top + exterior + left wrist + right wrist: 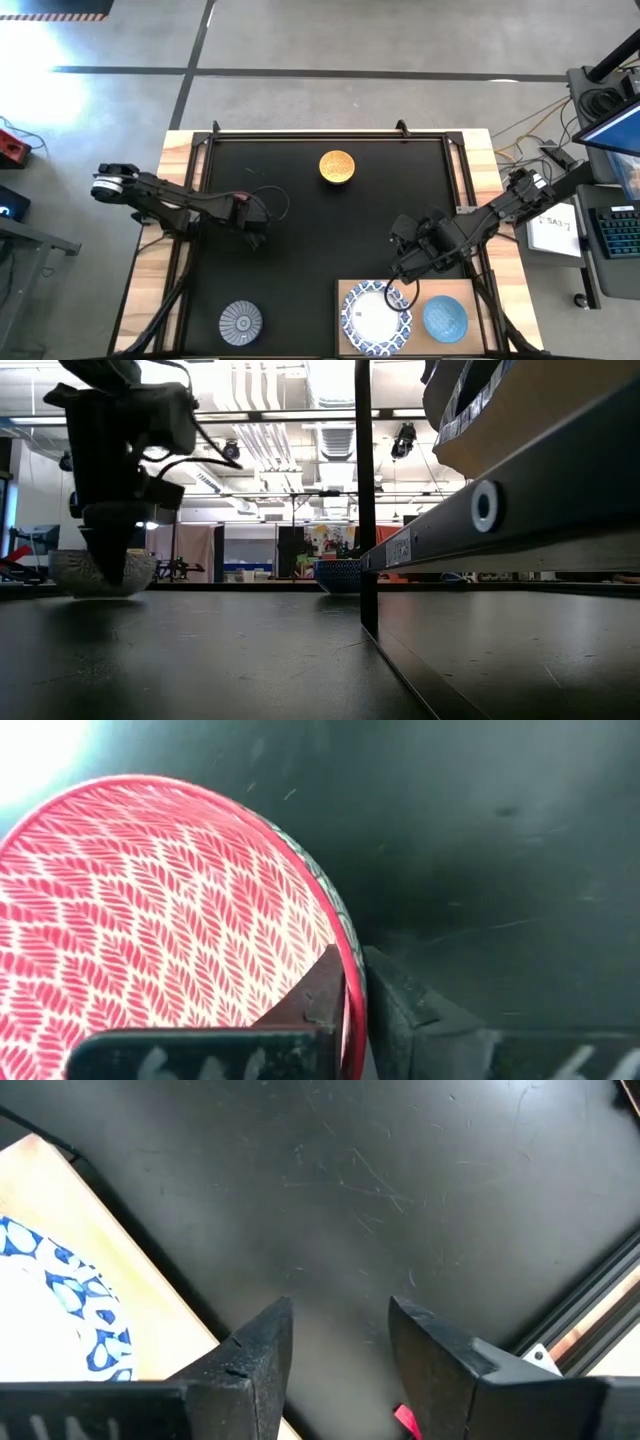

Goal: Place and stack bowls onto a shelf
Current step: Stack the red bowl on top of the blue bowl on the shelf

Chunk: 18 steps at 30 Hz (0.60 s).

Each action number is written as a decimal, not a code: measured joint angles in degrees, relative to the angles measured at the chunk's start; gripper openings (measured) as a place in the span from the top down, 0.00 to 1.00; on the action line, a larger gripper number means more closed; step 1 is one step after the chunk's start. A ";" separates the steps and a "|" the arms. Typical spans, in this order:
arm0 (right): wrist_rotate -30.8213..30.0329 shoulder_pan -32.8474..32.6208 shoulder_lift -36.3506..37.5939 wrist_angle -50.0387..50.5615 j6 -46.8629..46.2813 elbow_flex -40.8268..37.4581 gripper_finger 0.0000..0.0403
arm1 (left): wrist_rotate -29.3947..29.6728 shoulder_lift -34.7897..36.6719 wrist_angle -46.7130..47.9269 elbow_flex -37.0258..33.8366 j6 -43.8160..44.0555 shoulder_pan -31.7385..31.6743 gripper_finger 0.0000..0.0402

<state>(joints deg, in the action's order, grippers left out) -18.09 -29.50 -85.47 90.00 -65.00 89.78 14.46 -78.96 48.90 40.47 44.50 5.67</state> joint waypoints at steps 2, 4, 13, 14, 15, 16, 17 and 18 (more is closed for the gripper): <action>-0.03 0.18 0.00 -0.01 0.57 0.00 0.63 | -0.86 0.26 -1.18 1.01 -3.97 0.07 0.97; -0.78 0.52 0.00 0.03 1.30 0.00 0.64 | -2.61 0.78 -3.92 2.39 -9.05 0.04 0.98; -3.47 3.22 0.00 -1.32 14.62 0.00 0.66 | -12.33 1.22 -10.18 12.49 -42.96 -0.05 0.99; -3.56 3.57 0.00 -2.41 16.97 0.00 0.66 | -14.26 1.22 -10.09 13.65 -48.20 -0.04 0.99; -3.85 3.82 0.00 -4.08 19.37 0.00 0.66 | -16.48 1.22 -10.09 14.75 -52.90 -0.06 0.99; -4.34 4.12 0.00 -6.04 21.93 0.00 0.66 | -18.52 1.22 -10.13 16.00 -57.19 -0.07 0.99; -4.60 4.40 0.00 -8.54 24.93 0.00 0.67 | -20.43 1.23 -10.30 17.17 -60.77 -0.06 0.99; -4.60 4.69 0.00 -11.43 28.03 0.00 0.67 | -21.56 1.25 -10.48 18.32 -63.81 -0.12 0.99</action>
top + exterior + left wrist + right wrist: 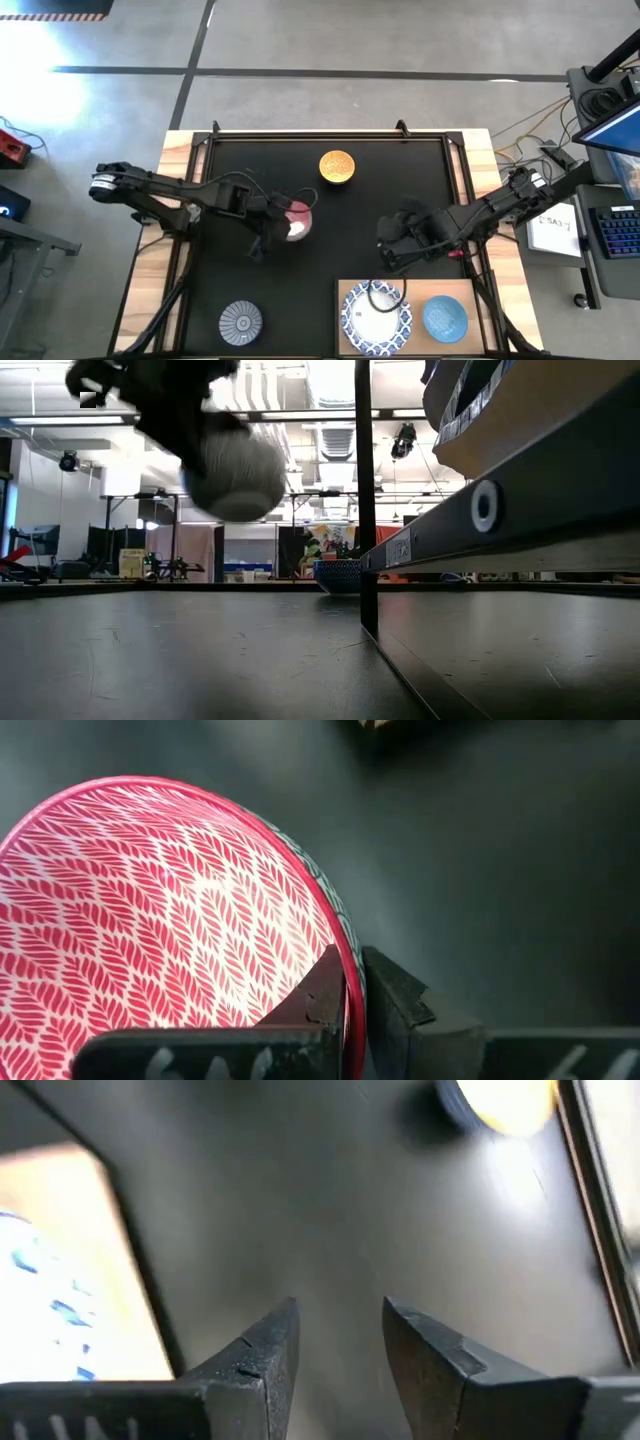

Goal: Place and stack bowls onto a shelf
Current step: Stack the red bowl on top of the blue bowl on the shelf

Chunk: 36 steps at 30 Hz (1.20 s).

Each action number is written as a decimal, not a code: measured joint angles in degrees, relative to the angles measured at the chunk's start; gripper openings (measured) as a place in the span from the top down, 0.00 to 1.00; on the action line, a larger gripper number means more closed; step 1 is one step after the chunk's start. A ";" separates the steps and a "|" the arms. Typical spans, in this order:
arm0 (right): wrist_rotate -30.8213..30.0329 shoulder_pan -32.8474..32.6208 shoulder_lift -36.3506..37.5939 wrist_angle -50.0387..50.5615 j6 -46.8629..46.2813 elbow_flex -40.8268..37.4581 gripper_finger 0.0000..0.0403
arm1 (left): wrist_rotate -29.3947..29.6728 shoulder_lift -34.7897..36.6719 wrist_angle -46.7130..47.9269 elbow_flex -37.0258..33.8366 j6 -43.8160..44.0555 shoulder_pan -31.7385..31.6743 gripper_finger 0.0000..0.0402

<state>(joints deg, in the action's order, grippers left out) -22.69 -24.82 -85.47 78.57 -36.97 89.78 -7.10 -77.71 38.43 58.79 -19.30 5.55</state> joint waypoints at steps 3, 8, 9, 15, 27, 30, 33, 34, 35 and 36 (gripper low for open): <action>0.03 0.86 0.00 -8.49 8.79 0.00 0.67 | -1.63 0.02 0.14 2.84 -6.95 -0.09 0.99; 0.07 3.58 0.00 -18.80 21.27 0.00 0.67 | -9.60 0.03 -2.73 5.07 -16.67 -0.61 0.99; 0.07 4.40 0.00 -20.04 23.18 0.00 0.67 | -12.21 0.02 -3.38 5.15 -18.08 -0.83 0.99; 4.75 9.81 0.00 -23.41 30.93 0.00 0.69 | -19.51 0.02 -4.87 4.61 -25.94 -2.22 0.99; 30.72 18.42 0.00 -36.19 51.27 -1.85 0.69 | -28.02 -0.95 -8.01 3.32 -35.90 -7.01 0.98; 33.58 20.64 0.00 -37.68 53.09 -1.99 0.70 | -30.52 -2.17 -9.02 3.32 -35.98 -7.60 0.98; 35.74 22.35 0.00 -38.23 53.34 -1.99 0.69 | -31.61 -3.56 -8.85 3.32 -35.97 -7.58 0.98; 36.79 22.70 0.00 -38.86 53.47 -2.06 0.69 | -32.07 -3.97 -8.96 3.32 -35.98 -7.57 0.98; 38.08 23.00 -0.07 -39.61 53.71 -2.10 0.69 | -33.16 -4.59 -9.37 3.32 -36.00 -7.59 0.98; 39.39 23.14 -0.30 -40.44 54.16 -2.12 0.69 | -34.40 -5.12 -10.03 3.32 -36.27 -7.59 0.98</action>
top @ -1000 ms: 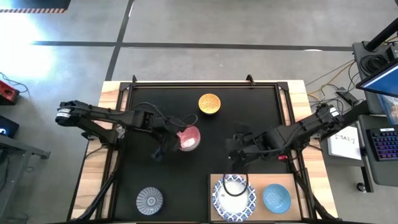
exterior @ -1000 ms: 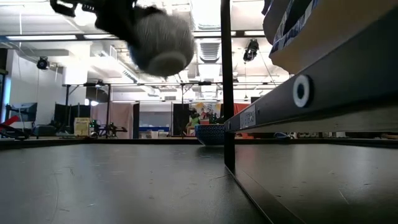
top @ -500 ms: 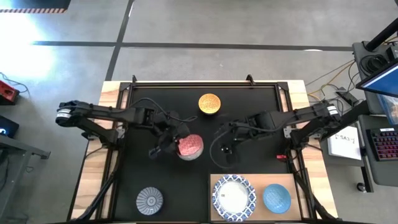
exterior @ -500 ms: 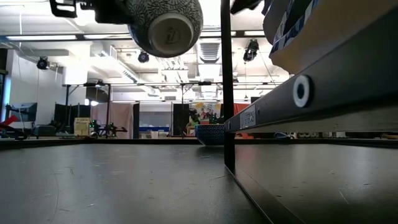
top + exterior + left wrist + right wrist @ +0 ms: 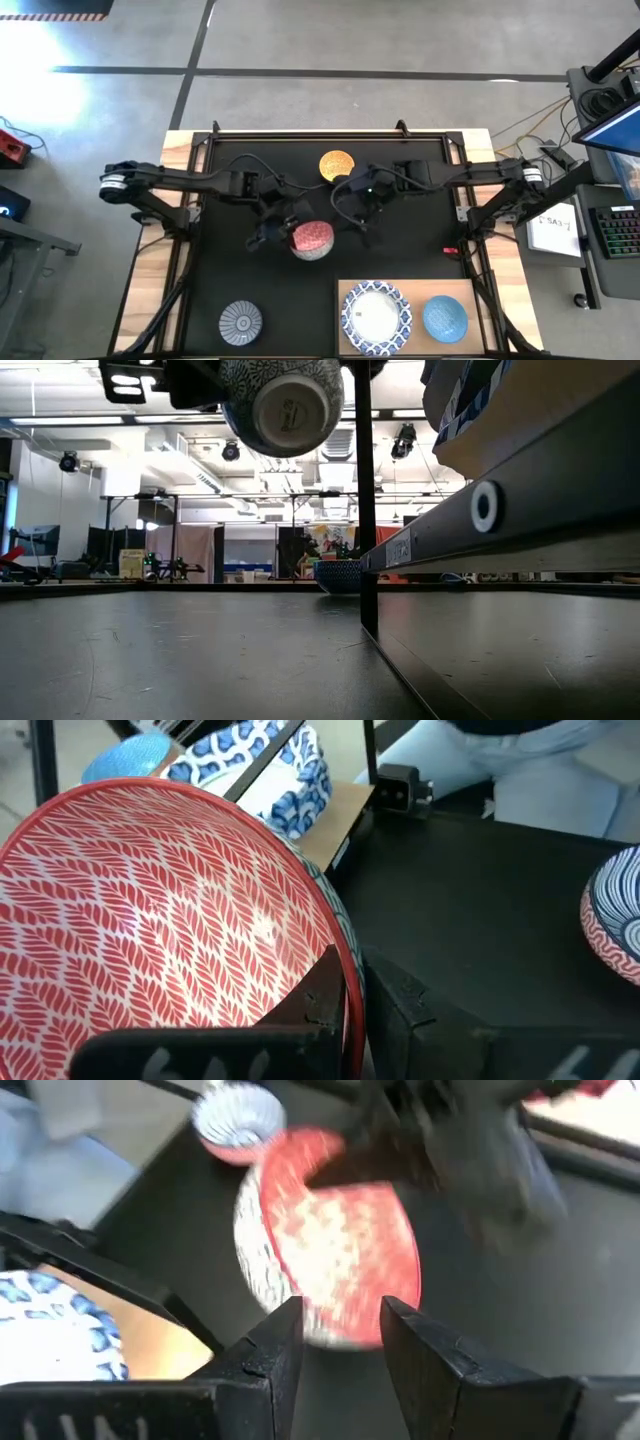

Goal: Place and stack bowls onto a shelf
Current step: Stack the red bowl on top of the blue bowl on the shelf

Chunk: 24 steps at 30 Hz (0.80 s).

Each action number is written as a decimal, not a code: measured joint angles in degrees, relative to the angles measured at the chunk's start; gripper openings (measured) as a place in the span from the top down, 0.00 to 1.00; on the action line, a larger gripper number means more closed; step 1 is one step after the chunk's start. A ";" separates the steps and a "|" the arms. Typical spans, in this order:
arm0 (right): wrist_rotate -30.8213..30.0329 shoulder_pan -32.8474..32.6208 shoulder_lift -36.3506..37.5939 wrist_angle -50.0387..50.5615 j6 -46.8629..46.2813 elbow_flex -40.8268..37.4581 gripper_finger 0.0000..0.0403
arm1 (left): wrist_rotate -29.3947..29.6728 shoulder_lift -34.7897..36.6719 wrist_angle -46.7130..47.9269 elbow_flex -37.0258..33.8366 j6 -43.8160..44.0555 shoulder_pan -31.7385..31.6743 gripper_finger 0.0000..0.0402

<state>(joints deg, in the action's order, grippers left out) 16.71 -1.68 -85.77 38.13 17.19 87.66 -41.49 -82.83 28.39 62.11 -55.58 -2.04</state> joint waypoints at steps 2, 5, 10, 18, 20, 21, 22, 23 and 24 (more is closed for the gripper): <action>2.96 0.36 -0.40 -0.63 0.08 -0.03 0.69 | -1.39 -1.06 -0.08 0.00 -1.20 0.00 0.98; 7.25 0.60 -1.14 -0.71 -0.05 -0.09 0.70 | -1.31 -1.90 -0.83 0.00 -2.37 0.00 0.98; 10.38 0.60 -2.66 -1.19 -0.50 -0.09 0.70 | -1.28 -2.09 -4.48 0.00 -4.94 -0.06 0.98; 15.14 0.60 -4.89 -1.94 0.40 -0.12 0.70 | -1.16 -2.09 -6.37 0.00 -5.48 -0.02 0.98; 16.53 0.60 -5.22 -2.03 0.44 -0.11 0.71 | -1.13 -2.14 -6.33 0.21 -6.12 -0.02 0.98; 16.93 0.62 -5.24 -2.07 0.72 -0.11 0.71 | -1.07 -2.16 -6.27 0.51 -6.66 -0.02 0.98; 17.23 0.60 -5.34 -2.26 1.07 -0.09 0.71 | -1.09 -2.18 -6.35 0.69 -7.18 -0.02 0.98; 17.44 0.60 -5.34 -2.47 1.53 -0.02 0.72 | -1.12 -2.16 -6.37 0.84 -7.67 -0.02 0.98; 17.78 0.60 -5.34 -2.51 1.58 -0.02 0.72 | -1.13 -2.16 -6.37 0.96 -7.94 0.00 0.98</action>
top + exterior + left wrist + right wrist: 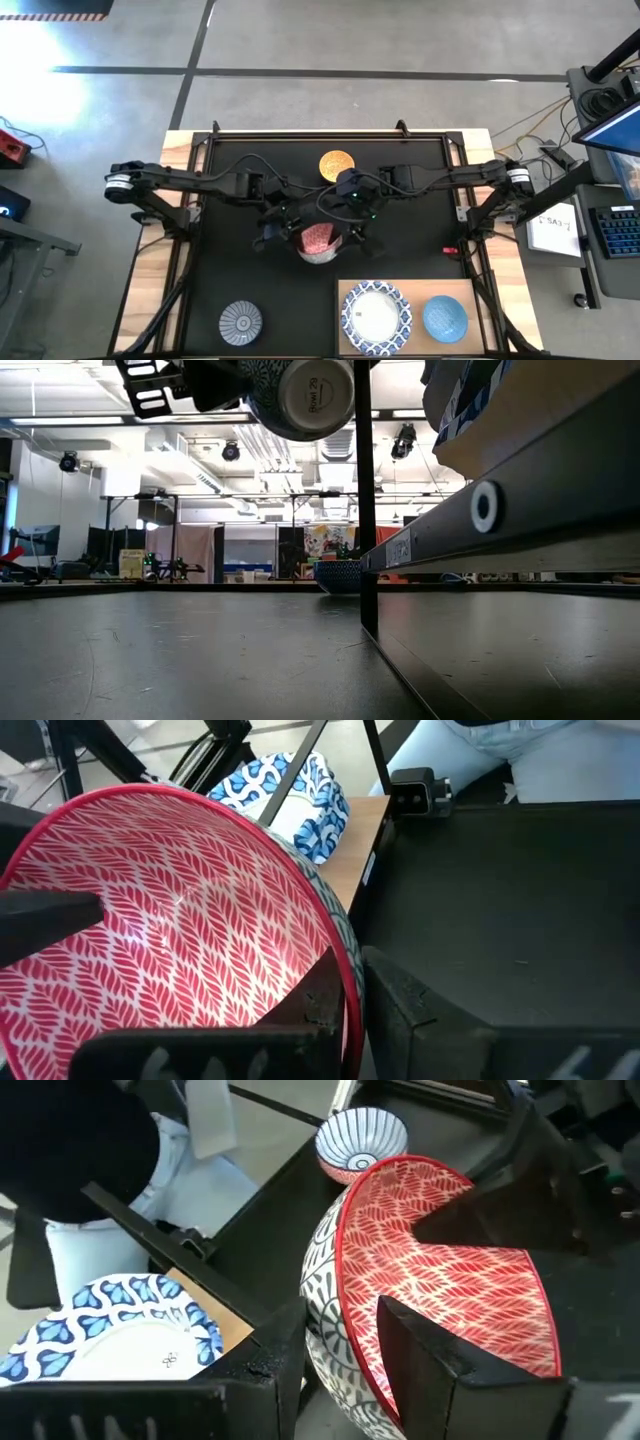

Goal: Place and stack bowls onto a shelf
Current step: Stack the red bowl on top of the blue bowl on the shelf

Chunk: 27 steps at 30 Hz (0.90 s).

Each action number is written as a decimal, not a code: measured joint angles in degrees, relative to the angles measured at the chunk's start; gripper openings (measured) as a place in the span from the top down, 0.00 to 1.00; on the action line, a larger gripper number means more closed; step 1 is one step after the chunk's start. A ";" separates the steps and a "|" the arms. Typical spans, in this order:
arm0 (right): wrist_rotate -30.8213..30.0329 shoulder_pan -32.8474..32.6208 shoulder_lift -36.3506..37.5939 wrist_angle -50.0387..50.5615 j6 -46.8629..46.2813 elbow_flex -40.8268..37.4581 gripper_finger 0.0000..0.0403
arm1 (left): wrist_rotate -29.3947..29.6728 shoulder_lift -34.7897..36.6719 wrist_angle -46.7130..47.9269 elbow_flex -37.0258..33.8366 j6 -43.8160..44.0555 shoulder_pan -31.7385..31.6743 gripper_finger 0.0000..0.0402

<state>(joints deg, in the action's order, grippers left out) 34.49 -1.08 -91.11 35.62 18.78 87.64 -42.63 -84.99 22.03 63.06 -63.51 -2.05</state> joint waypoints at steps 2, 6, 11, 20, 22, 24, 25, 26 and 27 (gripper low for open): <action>2.07 0.02 -0.14 -0.41 -0.11 0.00 0.73 | -0.04 -0.06 -0.07 0.17 -0.10 0.00 0.98; 4.61 0.07 -0.17 -0.90 0.00 0.00 0.79 | -0.41 -0.31 -0.73 0.57 -0.74 0.03 0.98; 8.31 0.02 -0.17 -1.23 0.32 0.00 0.88 | -0.61 -0.35 -2.88 0.63 -1.24 0.07 0.96; 12.53 0.02 -0.15 -1.61 -0.06 0.00 0.95 | -0.29 -0.35 -3.40 2.05 -3.10 0.05 0.92; 12.51 0.02 -0.15 -1.41 -0.12 0.00 0.95 | -0.20 -0.35 -3.31 2.23 -2.91 0.03 0.91; 12.60 0.03 -0.11 -1.07 -0.36 0.00 0.95 | -0.02 -0.34 -3.37 2.55 -1.09 0.03 0.89; 12.68 0.04 -0.08 -0.95 -0.90 0.00 0.95 | 0.07 -0.34 -3.71 2.63 0.28 0.03 0.88; 12.69 0.04 -0.05 -0.70 -1.30 0.00 0.95 | 0.08 -0.33 -4.17 2.67 1.61 0.03 0.87; 12.27 0.04 -0.02 -0.45 -1.45 0.00 0.96 | 0.02 -0.33 -4.80 2.67 3.10 0.03 0.86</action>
<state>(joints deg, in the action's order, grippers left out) 46.76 -1.04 -91.13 35.16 17.32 87.64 -42.61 -85.32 17.23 65.73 -60.42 -2.02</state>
